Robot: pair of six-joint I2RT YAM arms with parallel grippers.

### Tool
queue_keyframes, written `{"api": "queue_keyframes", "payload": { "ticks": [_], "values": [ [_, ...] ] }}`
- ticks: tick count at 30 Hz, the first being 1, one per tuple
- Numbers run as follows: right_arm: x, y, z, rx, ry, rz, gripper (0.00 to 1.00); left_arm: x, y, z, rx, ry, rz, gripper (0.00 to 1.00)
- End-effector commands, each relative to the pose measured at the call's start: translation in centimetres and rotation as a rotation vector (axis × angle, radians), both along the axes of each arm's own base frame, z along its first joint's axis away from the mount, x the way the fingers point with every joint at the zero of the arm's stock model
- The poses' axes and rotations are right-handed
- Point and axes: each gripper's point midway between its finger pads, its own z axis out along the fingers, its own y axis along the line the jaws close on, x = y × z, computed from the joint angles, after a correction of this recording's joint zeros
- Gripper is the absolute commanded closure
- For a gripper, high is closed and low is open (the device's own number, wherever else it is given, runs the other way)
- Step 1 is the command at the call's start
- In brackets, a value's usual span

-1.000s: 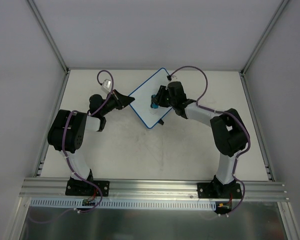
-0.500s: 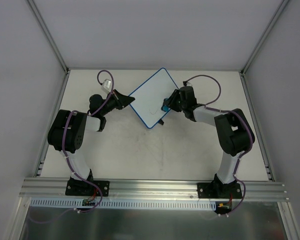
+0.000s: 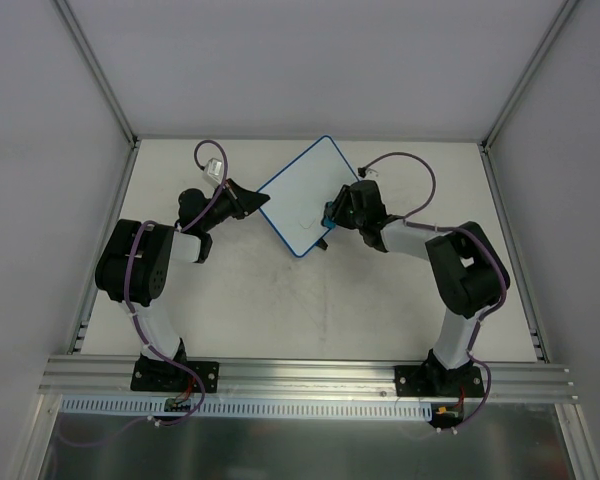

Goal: Erase the whiteboard

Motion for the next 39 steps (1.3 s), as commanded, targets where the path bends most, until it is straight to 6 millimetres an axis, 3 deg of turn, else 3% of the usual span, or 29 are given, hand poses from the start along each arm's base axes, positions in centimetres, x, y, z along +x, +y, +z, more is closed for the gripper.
{"api": "queue_keyframes", "payload": {
  "ticks": [1, 8, 15, 22, 31, 39],
  "values": [
    [-1.5, 2.4, -0.2, -0.035, 0.012, 0.094, 1.00, -0.4, -0.8, 0.1, 0.042, -0.071, -0.054, 1.00],
    [-2.1, 6.0, 0.6, -0.047, -0.023, 0.195, 1.00, -0.4, -0.8, 0.1, 0.043, -0.072, -0.056, 1.00],
    [-4.4, 10.6, 1.4, -0.037, -0.052, 0.343, 1.00, -0.3, -0.9, 0.0, 0.043, -0.070, -0.061, 1.00],
    [-6.2, 13.5, 2.3, -0.055, -0.092, 0.432, 1.00, -0.2, -0.8, 0.0, 0.045, -0.070, -0.061, 1.00],
    [-7.2, 13.5, 1.7, -0.092, -0.073, 0.432, 1.00, -0.3, -0.9, 0.0, 0.045, -0.071, -0.062, 1.00],
    [-6.7, 11.1, 0.0, -0.126, -0.039, 0.348, 1.00, -0.3, -0.9, 0.1, 0.043, -0.073, -0.064, 1.00]
  ]
}}
